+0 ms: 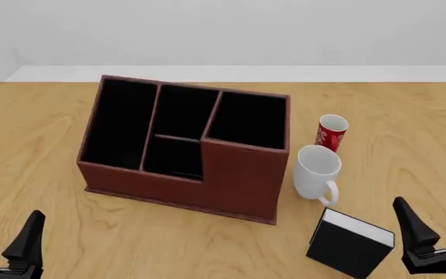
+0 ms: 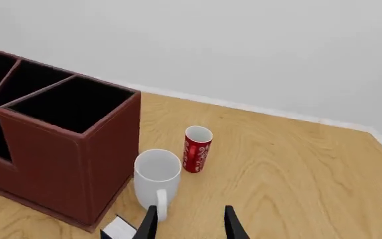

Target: Pick up the book and place it in the right compartment of the caddy.

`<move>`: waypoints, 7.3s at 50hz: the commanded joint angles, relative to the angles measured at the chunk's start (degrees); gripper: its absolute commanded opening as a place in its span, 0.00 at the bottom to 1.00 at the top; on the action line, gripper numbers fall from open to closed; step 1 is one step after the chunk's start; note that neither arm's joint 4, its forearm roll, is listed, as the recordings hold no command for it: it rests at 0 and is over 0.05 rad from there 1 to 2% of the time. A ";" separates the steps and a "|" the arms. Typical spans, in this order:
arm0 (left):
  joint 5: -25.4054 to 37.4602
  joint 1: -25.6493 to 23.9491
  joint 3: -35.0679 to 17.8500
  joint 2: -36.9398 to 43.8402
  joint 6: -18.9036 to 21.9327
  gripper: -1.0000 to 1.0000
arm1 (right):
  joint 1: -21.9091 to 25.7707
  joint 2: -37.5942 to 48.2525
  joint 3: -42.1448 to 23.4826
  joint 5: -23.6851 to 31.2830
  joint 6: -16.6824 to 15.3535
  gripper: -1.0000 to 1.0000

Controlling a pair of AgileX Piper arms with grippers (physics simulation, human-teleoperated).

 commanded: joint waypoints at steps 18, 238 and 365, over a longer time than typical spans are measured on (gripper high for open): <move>-0.01 0.00 -0.01 0.02 0.00 1.00 | 6.83 13.94 -18.81 16.66 -14.14 1.00; -0.01 0.00 -0.01 0.02 0.00 1.00 | 17.94 44.94 -14.40 21.53 -16.25 0.00; -0.01 0.00 -0.01 0.02 0.00 1.00 | 25.40 59.15 -88.26 63.42 -5.14 0.00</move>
